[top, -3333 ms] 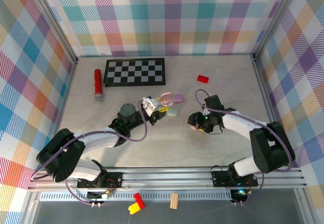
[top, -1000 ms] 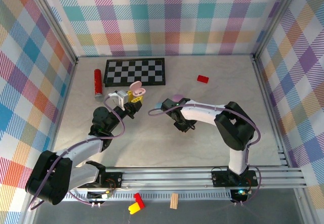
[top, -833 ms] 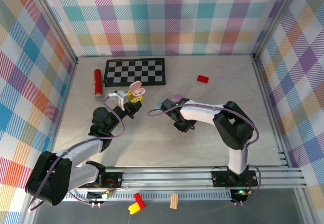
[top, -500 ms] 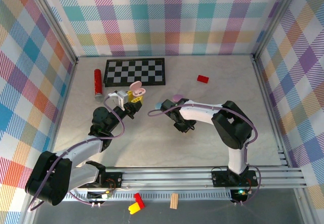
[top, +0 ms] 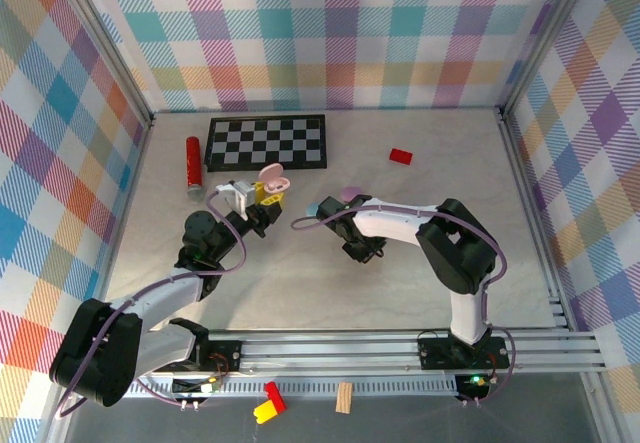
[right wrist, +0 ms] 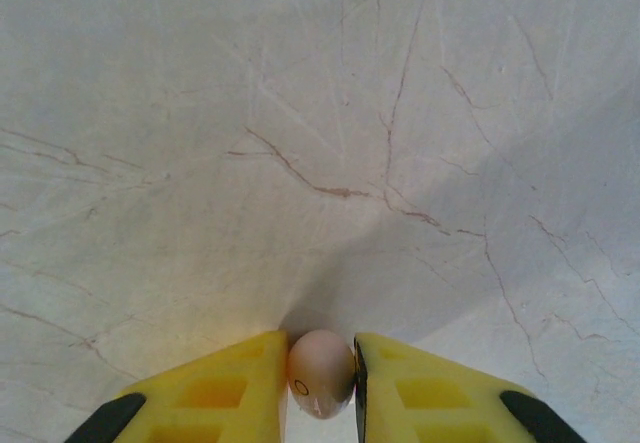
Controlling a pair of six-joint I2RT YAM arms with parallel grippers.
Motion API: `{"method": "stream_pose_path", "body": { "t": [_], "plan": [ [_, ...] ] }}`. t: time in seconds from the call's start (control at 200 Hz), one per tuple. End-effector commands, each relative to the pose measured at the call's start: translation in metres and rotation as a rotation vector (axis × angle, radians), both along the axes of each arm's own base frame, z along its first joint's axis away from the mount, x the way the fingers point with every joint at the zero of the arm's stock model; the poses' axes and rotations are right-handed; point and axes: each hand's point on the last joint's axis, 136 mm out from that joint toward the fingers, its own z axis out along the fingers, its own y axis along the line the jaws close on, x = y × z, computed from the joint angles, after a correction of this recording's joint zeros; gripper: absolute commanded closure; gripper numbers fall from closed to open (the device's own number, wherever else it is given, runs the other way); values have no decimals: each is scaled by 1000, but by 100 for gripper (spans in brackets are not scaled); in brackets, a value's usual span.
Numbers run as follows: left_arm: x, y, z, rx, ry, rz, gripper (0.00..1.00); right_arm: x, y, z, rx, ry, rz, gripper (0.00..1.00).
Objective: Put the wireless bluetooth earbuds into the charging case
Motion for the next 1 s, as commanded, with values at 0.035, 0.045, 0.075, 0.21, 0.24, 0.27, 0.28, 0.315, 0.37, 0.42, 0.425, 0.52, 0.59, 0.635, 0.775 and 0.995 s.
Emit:
{"method": "stream_pose_path", "body": {
  "t": [0.035, 0.045, 0.075, 0.21, 0.24, 0.27, 0.28, 0.315, 0.37, 0.42, 0.425, 0.52, 0.59, 0.635, 0.775, 0.995],
  "plan": [
    [-3, 0, 7, 18, -30, -22, 64, -3, 15, 30, 142, -10, -34, 77],
    [-3, 0, 7, 18, -30, -23, 64, -2, 15, 31, 151, -12, -37, 77],
    [-3, -1, 7, 22, -31, -26, 64, -2, 17, 37, 178, -17, -43, 77],
    [-3, -8, 2, 49, -26, -67, 64, -2, 23, 61, 312, -20, -66, 77],
    [-4, -9, 1, 52, -24, -79, 64, -2, 24, 67, 346, -19, -73, 77],
    [-5, -12, 1, 54, -25, -95, 64, -3, 26, 73, 385, -14, -79, 77],
    [-5, -13, 1, 55, -25, -99, 64, -3, 27, 76, 399, -13, -81, 77],
    [-6, -15, 1, 57, -26, -120, 64, -3, 31, 86, 454, -13, -86, 77],
    [-9, -21, 1, 63, -22, -163, 64, -4, 37, 103, 546, -11, -94, 77],
    [-12, -29, -2, 77, -10, -215, 64, -5, 44, 118, 643, -1, -97, 77],
    [-13, -29, -3, 79, -9, -219, 64, -6, 45, 120, 653, 2, -98, 77],
    [-21, -44, -8, 114, -11, -299, 64, -8, 58, 147, 807, 22, -95, 77],
    [-27, -54, -11, 134, -3, -348, 64, -11, 65, 167, 898, 31, -86, 77],
    [-31, -60, -14, 150, 4, -379, 64, -12, 69, 179, 953, 38, -76, 77],
    [-43, -77, -16, 170, 6, -477, 65, -18, 78, 217, 1144, 73, -50, 77],
    [-59, -96, -15, 167, 14, -600, 65, -24, 88, 258, 1330, 125, 4, 77]
  ]
}}
